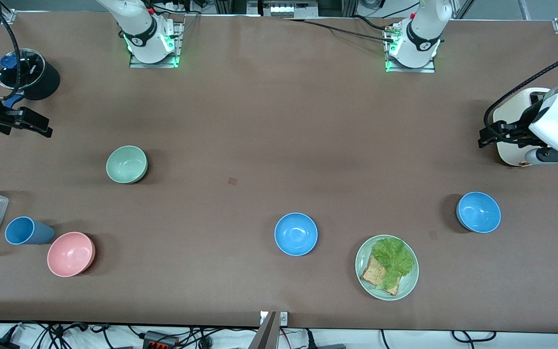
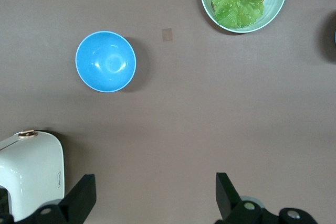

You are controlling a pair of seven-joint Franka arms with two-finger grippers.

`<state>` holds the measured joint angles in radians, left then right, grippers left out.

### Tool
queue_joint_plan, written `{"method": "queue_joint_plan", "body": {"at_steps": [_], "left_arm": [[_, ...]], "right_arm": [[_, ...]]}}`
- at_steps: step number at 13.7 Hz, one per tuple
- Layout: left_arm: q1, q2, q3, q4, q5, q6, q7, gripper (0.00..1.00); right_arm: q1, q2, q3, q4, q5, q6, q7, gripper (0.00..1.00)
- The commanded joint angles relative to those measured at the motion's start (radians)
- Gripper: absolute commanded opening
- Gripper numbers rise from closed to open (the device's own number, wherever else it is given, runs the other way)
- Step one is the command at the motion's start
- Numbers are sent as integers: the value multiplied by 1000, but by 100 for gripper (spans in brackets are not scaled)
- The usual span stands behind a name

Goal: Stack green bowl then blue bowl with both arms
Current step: 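Reach the right gripper down toward the pale green bowl, then grasp the rim of the green bowl with the right gripper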

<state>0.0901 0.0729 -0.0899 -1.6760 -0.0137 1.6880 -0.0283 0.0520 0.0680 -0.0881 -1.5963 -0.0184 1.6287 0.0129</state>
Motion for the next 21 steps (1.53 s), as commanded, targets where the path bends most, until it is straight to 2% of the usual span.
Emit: {"method": "queue_joint_plan", "body": {"at_steps": [1,6,9,18,21], "left_arm": [[0,11,1,30,-25,-22,2,100],[3,16,1,32,-31,-22,2,100],[6,18,2,29,-31,-22,7,100],[26,33,-2,36,-29,-24,-4,100],[36,24,-1,38,-29,-74,7,100]], "right_arm": [[-8,-16,4,-8,1,5,-14,100],[-9,-14,4,3,9,5,-11,100],[-6,25,4,3,9,5,-11,100],[-1,311,10,24,15,68,-11,100],[0,432,10,16,14,92,-1,100]]}}
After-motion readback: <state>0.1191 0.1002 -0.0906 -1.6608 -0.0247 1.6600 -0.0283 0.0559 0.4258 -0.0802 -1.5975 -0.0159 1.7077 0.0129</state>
